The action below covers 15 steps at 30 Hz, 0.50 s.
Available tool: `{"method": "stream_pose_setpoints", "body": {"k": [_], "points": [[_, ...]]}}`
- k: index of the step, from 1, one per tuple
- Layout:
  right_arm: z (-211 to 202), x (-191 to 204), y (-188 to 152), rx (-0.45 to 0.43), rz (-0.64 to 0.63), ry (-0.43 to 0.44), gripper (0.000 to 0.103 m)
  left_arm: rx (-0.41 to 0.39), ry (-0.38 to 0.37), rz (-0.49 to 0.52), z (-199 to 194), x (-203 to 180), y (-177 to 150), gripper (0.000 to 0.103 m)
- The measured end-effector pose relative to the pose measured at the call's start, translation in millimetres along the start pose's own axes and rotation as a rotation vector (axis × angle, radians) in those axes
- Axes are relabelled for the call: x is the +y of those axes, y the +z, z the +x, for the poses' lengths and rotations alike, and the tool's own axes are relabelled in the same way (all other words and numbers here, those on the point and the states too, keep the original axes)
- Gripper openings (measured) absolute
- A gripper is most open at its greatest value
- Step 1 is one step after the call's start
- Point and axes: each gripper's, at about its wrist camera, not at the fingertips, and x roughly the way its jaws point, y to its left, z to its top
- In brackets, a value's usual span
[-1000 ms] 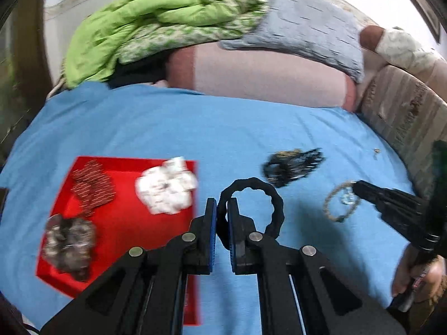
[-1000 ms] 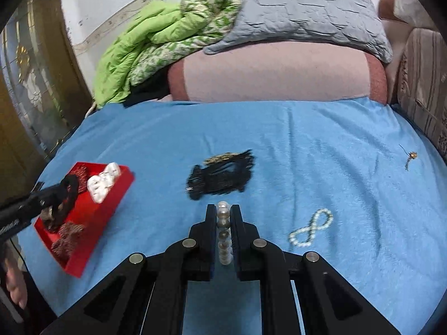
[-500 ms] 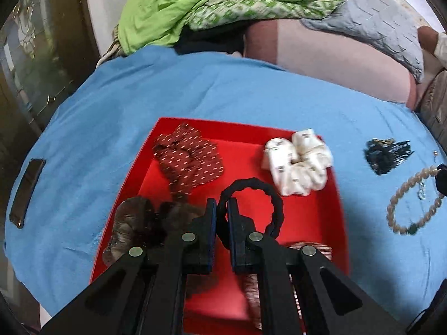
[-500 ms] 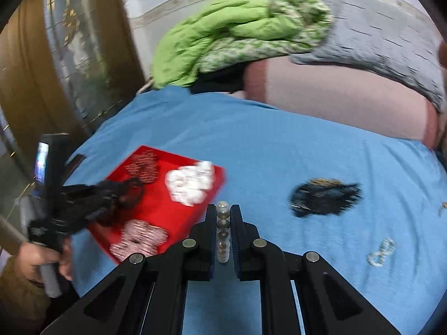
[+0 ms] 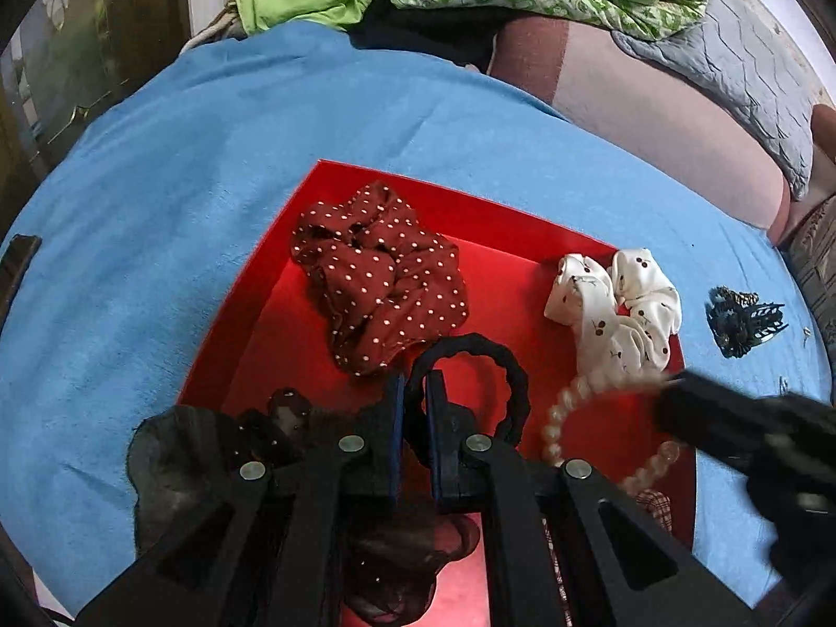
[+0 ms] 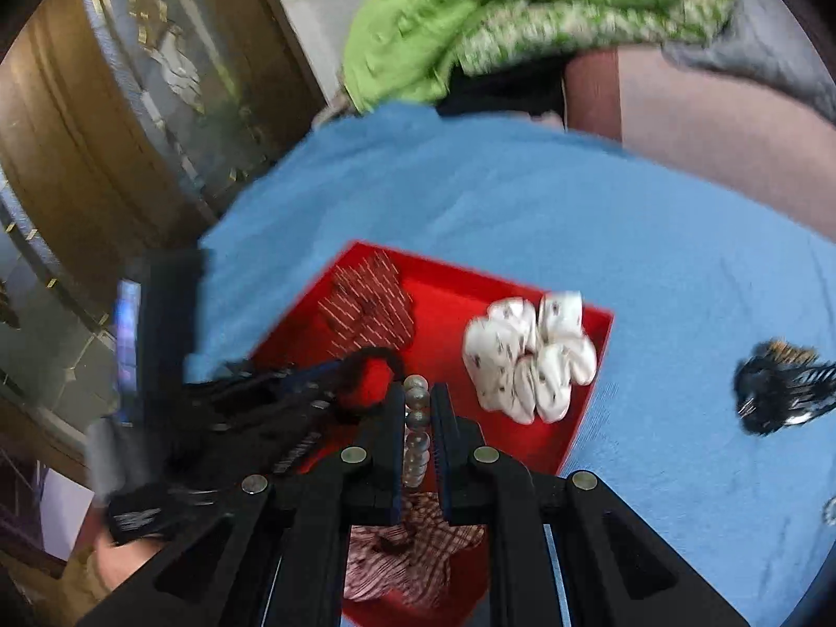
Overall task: Organize jewelry
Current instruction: 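Carry hair tie and pearl bracelet into the red tray and release both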
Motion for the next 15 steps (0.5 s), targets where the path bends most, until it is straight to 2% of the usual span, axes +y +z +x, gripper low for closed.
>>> {"method": "stream_pose_setpoints", "body": {"k": [5,7,10,12,15], "points": [[19,-12,-6,0.041,0.013,-0.044,0.011,-0.018,0.013,0.026,-4,-5,1,0.01],[20,-14,-6,0.042,0.011,-0.061,0.012,-0.02,0.008,0.031,-6,-7,1,0.023],[17,-18,-6,0.036,0.034,-0.06,0.014,-0.042,0.004,0.033,-12,-6,0,0.035],[12,-19,-5,0.022,0.038,-0.064,0.026,-0.062,-0.008,0.029,-19,-5,0,0.043],[-5,-21,-5,-0.014,0.042,-0.07,0.039,-0.103,-0.046,0.018,-32,-5,-1,0.048]]}}
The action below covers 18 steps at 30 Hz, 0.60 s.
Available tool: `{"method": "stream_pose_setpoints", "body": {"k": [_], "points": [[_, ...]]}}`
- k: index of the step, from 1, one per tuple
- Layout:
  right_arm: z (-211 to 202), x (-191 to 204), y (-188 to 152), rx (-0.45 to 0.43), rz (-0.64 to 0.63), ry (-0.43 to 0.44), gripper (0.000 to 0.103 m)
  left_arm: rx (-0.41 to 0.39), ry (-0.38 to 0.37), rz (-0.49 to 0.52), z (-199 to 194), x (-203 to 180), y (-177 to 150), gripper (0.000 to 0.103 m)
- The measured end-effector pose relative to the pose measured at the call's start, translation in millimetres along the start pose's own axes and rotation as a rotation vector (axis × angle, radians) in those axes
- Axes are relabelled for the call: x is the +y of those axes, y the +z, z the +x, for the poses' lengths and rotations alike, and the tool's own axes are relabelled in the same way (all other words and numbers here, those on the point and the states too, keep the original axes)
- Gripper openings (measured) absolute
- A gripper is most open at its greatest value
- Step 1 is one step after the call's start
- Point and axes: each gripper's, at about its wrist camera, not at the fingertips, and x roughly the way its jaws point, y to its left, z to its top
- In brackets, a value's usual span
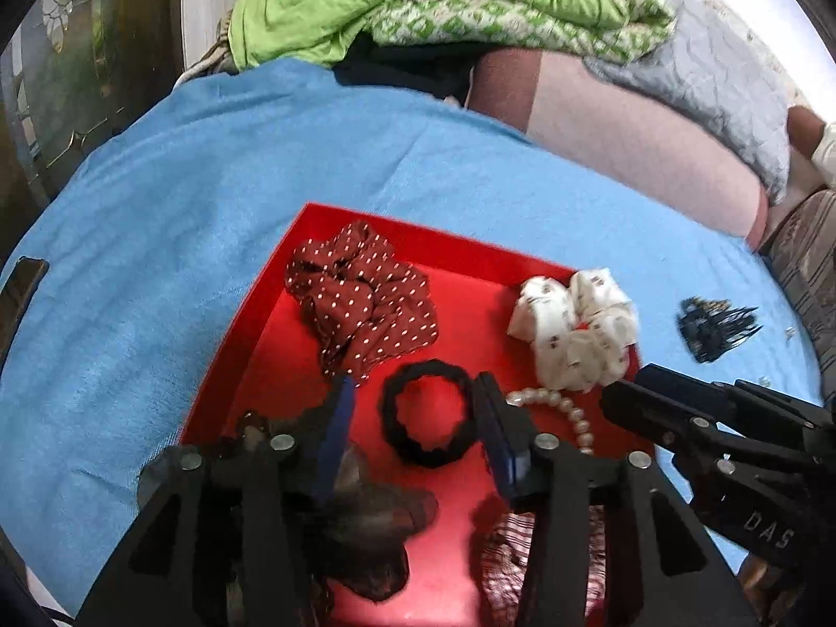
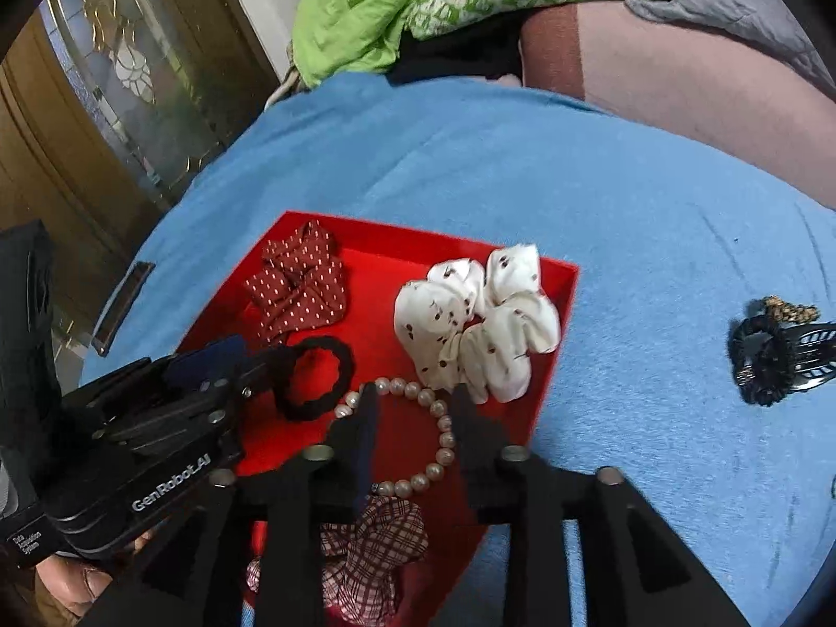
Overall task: Organize jewelry
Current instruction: 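Carry hair tie and pearl bracelet into the red tray and release both, then move the right tool toward the black hair claw clip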
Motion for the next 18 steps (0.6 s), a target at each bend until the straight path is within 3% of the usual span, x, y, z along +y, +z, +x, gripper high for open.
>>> {"method": "stream_pose_setpoints", "body": {"k": [4,9,13,18], "points": [[-27,-13,-2,-0.044,0.007,-0.019,0.042,-0.073,-0.034,-0.014,-18,-2,-1,0.054],[-64,-70,-10,-0.087,0.063,-0.141,0.046,-0.137,-0.062,-0.011,-36,-12,-7,0.055],[-86,-130,-14,-0.099,0.159,-0.233,0.046,-0.154,-0.068,-0.001,-39,-20,-10,0.058],[-83,-159,-10,-0.094,0.179,-0.254,0.046,-0.138,-0.065,0.014,-32,-26,-12,0.058]]}}
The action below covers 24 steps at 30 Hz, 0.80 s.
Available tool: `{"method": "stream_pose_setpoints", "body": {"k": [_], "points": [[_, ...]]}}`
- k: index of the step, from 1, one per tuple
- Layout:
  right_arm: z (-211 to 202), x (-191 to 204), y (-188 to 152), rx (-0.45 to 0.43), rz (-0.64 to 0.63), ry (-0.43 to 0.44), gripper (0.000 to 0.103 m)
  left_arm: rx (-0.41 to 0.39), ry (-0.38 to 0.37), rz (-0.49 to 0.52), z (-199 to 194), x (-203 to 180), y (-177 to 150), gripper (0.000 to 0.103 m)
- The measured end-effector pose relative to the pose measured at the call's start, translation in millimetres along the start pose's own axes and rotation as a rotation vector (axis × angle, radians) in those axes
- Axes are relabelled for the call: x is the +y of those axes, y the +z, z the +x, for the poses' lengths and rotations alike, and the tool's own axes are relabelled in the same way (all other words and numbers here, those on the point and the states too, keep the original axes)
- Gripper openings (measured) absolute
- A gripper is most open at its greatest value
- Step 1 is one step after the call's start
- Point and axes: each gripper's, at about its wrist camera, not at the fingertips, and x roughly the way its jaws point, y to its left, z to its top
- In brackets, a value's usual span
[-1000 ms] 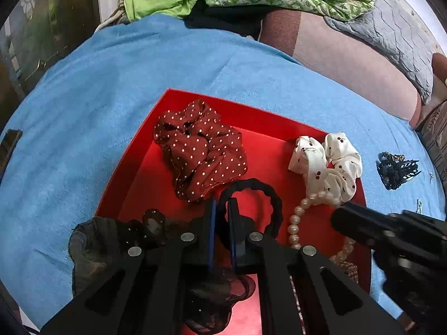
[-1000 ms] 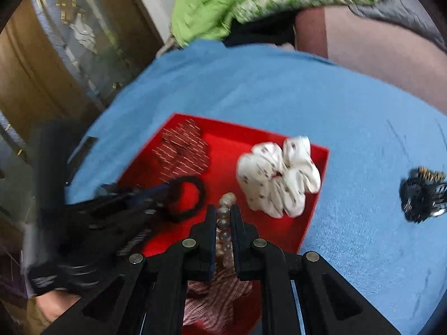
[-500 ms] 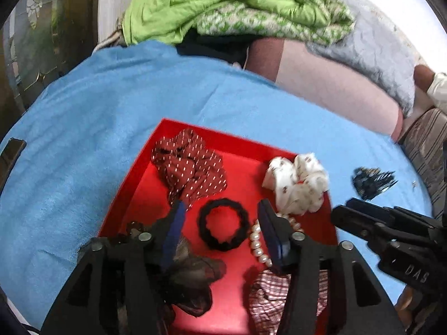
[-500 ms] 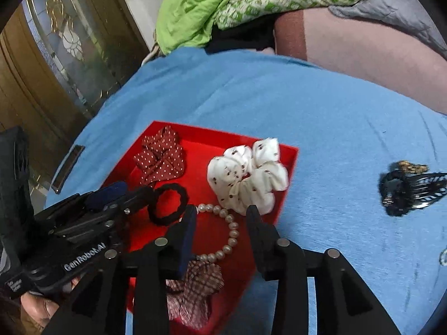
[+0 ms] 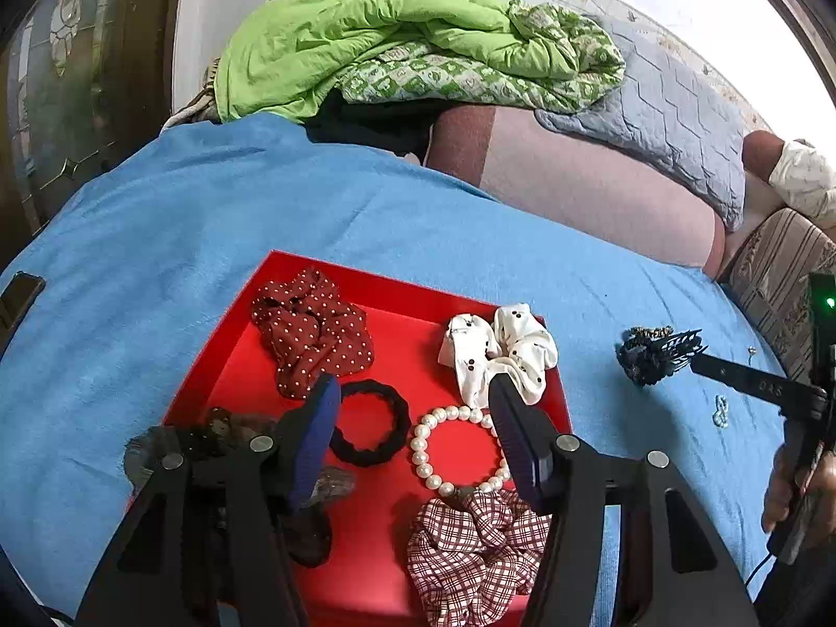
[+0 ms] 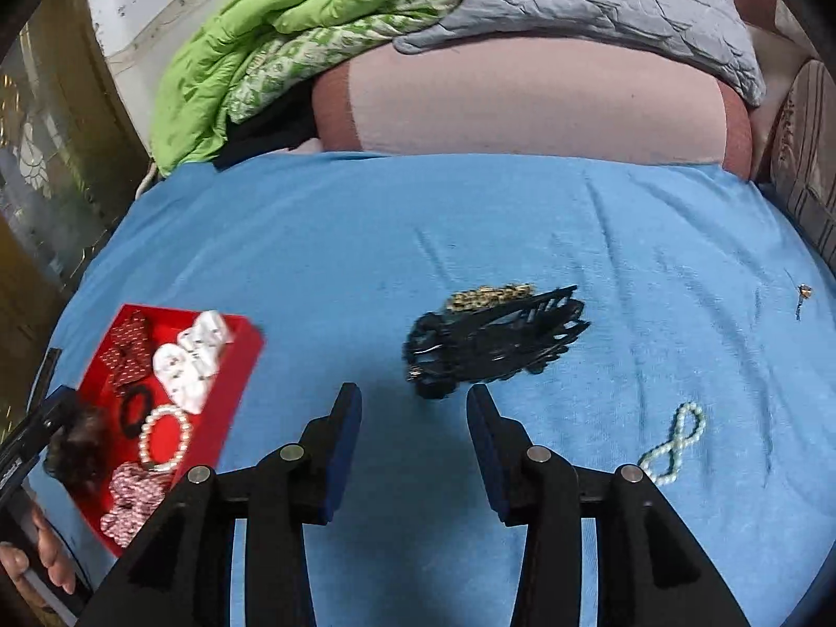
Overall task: Organize jewelry
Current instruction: 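Move the right tool toward the black hair claw clip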
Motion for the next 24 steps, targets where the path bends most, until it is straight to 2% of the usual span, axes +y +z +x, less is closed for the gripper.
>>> {"method": "stream_pose_setpoints", "body": {"k": [5,7,9,12,16,18,21,24], "points": [[30,3,9,0.018,-0.034,-0.002,0.046,0.019,0.001,-0.001,7,2,-1,0.058],[46,4,9,0.03,-0.05,-0.042,0.046,0.027,-0.002,-0.006,10,2,0,0.058],[56,3,9,0.047,-0.04,-0.046,0.046,0.036,-0.011,-0.012,14,3,1,0.058],[61,6,3,0.073,-0.005,0.06,0.046,0.043,-0.017,-0.011,16,1,2,0.058],[55,29,-12,0.141,0.001,0.315,0.046,0.042,-0.014,0.008,15,-3,2,0.058],[45,38,-19,0.149,-0.017,0.363,0.046,0.037,-0.007,0.02,14,-6,1,0.058],[22,36,-35,0.139,-0.052,0.345,0.046,0.034,-0.012,0.035,10,-11,0,0.058],[0,13,-50,0.101,-0.065,0.253,0.046,0.035,-0.039,0.057,2,-22,-2,0.058]]}}
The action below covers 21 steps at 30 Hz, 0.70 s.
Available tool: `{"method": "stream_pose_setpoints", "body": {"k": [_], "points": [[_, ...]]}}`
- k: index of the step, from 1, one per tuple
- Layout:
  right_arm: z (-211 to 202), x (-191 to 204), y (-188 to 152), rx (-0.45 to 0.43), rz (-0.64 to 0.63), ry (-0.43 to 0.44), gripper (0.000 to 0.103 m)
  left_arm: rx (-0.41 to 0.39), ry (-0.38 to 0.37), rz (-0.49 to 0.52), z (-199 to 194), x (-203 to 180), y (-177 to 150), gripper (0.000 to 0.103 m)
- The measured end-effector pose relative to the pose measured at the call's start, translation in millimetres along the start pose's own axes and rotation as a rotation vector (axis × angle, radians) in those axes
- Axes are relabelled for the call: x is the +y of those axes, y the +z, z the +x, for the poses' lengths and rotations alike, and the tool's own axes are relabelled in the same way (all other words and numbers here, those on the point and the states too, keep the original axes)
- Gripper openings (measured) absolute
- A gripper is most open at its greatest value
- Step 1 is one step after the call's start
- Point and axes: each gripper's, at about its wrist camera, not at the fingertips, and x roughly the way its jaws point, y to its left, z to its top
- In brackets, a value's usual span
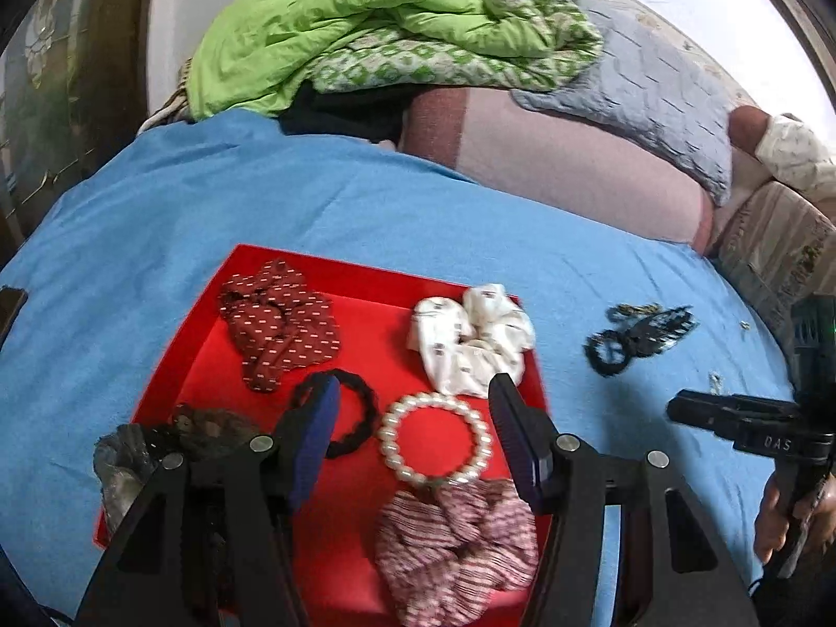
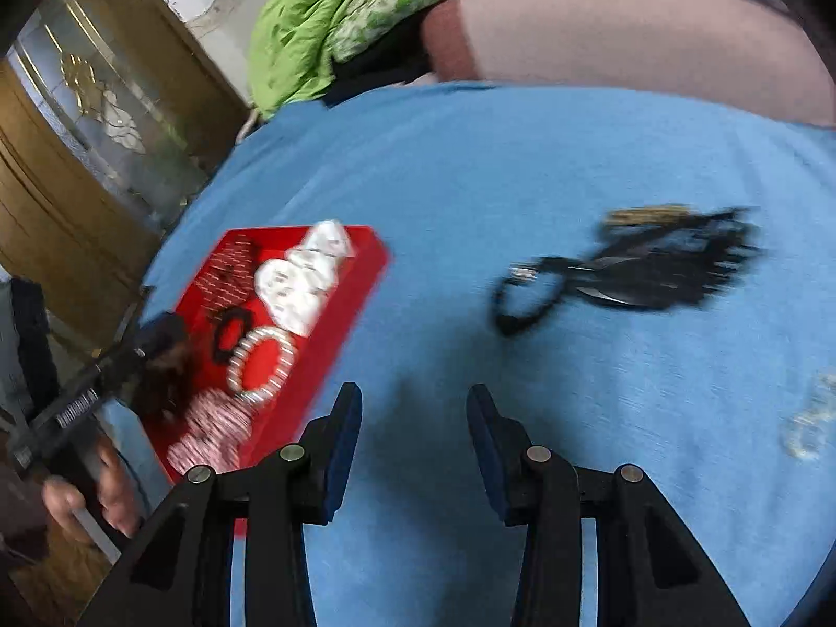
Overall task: Organize jewelry
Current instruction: 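Move the right tool toward the black hair claw clip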
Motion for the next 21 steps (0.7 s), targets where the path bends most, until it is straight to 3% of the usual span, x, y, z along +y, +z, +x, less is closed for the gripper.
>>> {"method": "stream_pose_setpoints", "body": {"k": [7,12,17,21], "points": [[-60,-97,-21,-0.078,0.139,-0.244,0.046,0.032,-0.11,0.08,-11,-67,7,0.058],[-72,-145,-25,-0.119,0.203,-0.33,0.046,0.116,-0.132,0.143,20,-132,12,0.058],[-69,-169,-28,-0.127,0.263,-0.327,0.049,0.201,-0.081,0.183,73,-177,10,0.058],[-62,-170,-21,-0.116,0.242,-0.333,0.051,0.248,-0.015,0.23,122,-198,7,0.058]]}}
